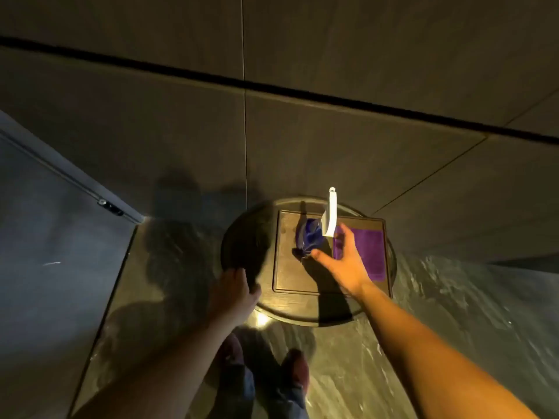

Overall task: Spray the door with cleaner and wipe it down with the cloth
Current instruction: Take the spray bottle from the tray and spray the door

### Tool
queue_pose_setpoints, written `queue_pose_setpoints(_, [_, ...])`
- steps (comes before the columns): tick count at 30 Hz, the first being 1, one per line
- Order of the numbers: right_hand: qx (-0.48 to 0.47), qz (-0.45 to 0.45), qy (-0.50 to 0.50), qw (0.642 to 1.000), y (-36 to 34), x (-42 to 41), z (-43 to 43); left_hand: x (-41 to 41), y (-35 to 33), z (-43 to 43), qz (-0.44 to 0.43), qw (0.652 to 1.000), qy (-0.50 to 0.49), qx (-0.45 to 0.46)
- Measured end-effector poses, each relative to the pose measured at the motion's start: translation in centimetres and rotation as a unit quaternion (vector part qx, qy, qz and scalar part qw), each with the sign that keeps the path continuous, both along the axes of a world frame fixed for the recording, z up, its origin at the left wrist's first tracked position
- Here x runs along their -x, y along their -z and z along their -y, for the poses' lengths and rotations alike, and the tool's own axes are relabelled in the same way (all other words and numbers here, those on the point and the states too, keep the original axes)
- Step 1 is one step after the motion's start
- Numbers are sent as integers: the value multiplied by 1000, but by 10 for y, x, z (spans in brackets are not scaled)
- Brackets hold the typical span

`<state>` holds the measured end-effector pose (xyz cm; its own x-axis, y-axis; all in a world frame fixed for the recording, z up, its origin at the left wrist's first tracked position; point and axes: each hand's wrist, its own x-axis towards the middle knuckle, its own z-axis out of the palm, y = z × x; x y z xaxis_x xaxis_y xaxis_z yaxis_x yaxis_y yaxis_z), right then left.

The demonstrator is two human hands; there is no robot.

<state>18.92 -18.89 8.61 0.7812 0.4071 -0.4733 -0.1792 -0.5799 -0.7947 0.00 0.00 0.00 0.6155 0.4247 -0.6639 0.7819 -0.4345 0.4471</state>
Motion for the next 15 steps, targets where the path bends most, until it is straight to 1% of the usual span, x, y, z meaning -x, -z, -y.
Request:
queue_pose_setpoints(1, [-23, 16, 3, 1000, 9, -3, -5, -9, 13, -3, 9, 999, 19, -27])
queue_pose_setpoints(3, [-37, 44, 12, 998, 27, -11, -12, -25, 38, -6, 8, 993, 57, -103])
queue_pose_setpoints(6, [-51, 88, 35, 994, 49, -19, -20, -40, 69, -2, 30, 990, 52, -127])
queue_pose_setpoints(8, [-62, 118, 37, 990, 59, -23, -25, -41, 86, 7, 24, 991, 39, -129])
queue_pose_setpoints(12, [-85, 108, 46, 989, 79, -32, -39, -42, 109, 26, 26, 980, 22, -197])
queue_pose_setpoints(15, [-93, 100, 59, 989, 87, -36, -47, -42, 118, 30, 37, 974, 12, -223])
